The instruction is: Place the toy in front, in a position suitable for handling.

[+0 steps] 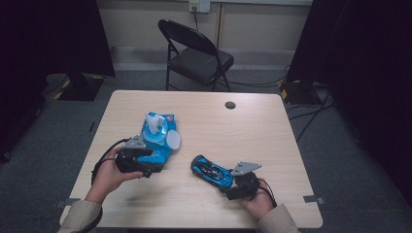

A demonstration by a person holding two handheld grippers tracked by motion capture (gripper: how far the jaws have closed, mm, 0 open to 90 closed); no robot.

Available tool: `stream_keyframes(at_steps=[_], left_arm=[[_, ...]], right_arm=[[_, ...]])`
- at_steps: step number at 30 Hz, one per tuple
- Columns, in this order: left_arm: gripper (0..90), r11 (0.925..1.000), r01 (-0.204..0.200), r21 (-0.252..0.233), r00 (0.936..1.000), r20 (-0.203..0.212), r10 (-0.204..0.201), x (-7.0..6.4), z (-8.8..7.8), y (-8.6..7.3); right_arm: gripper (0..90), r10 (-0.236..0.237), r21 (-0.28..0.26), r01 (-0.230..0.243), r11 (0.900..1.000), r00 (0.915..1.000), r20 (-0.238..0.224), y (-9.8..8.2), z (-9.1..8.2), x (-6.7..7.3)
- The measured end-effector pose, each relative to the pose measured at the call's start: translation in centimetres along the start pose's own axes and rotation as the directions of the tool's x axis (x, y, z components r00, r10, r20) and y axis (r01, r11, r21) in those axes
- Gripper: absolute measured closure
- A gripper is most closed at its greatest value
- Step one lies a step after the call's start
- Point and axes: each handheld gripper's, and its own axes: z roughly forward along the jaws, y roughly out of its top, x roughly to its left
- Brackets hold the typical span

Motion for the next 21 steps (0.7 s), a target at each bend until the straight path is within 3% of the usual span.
stream_keyframes(at_steps=[7,15,21], left_arm=[[20.4,0.9996,0.014,0.024,0.9996,-0.026,-0.014,1.4,0.0,2.0],[19.3,0.9994,0.028,0.023,0.998,-0.057,-0.027,3.2,0.3,3.7],[19.7,0.9981,0.059,0.016,0.9949,-0.083,-0.058,4.5,0.7,4.8]], right_arm=[[23.4,0.0,0.0,0.0,1.0,1.0,0.0,0.0,0.0,0.0],[23.5,0.0,0.0,0.0,1.0,1.0,0.001,0.0,0.0,0.0],[23.5,0.0,0.0,0.0,1.0,1.0,0.002,0.0,0.0,0.0]])
